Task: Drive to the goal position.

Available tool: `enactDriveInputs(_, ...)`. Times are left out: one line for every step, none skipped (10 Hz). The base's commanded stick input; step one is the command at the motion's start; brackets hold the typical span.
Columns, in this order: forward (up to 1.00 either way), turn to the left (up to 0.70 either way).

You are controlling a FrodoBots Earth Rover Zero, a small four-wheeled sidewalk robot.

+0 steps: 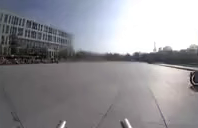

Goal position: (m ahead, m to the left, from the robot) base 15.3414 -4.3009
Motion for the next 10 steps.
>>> enactDriveInputs(1.0, -0.4)
enactDriveInputs(1.0, -0.25)
enactDriveInputs(1.0, 0.02)
enactDriveInputs(1.0, 0.08)
enactDriveInputs(1.0, 0.0)
enactDriveInputs(1.0, 0.01)
enactDriveInputs(1.0, 0.04)
enactDriveInputs(1.0, 0.0)
enactDriveInputs(1.0, 0.0)
enactDriveInputs(1.0, 0.0)
